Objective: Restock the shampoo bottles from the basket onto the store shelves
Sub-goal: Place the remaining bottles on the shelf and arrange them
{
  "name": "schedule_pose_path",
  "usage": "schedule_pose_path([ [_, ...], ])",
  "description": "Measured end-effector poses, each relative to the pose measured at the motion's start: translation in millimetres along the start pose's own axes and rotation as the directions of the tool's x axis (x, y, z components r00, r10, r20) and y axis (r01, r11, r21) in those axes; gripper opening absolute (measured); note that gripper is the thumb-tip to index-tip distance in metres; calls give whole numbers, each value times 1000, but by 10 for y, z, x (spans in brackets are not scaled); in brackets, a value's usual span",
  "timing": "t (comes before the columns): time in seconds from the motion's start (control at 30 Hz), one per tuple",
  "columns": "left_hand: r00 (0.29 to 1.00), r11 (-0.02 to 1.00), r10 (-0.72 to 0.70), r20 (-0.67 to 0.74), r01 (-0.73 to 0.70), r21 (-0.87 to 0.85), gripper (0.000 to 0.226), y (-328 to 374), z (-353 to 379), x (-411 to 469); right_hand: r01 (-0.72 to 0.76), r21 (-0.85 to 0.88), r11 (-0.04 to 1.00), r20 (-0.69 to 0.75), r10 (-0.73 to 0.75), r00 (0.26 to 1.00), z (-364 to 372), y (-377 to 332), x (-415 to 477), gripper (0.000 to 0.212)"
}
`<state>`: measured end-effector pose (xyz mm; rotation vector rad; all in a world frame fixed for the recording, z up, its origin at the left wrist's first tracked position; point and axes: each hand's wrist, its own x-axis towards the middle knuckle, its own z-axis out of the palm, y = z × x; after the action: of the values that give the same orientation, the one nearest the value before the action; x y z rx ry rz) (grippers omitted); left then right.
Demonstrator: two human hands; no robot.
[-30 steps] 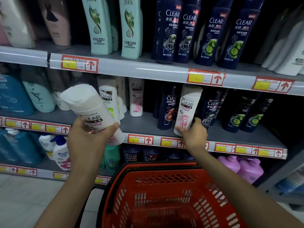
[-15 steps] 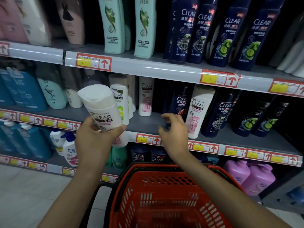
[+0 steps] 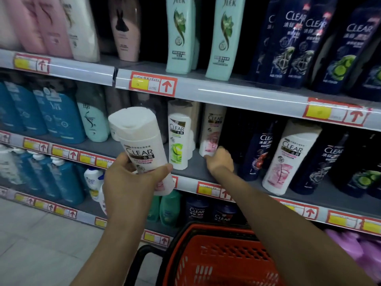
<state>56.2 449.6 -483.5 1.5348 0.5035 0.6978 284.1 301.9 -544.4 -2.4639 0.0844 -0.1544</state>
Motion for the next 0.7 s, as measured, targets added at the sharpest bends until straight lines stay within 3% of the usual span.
schedule_pose_path([
  [0.37,999,1000,2,-38,-2,12,41,27,-38,87,-38,-25,999,-127,34,991,137,-63,99,55],
  [0.7,999,1000,21,-33,-21,11,44,42,78,97,-1,-60,998,-132,-7,991,144,-51,128,54],
])
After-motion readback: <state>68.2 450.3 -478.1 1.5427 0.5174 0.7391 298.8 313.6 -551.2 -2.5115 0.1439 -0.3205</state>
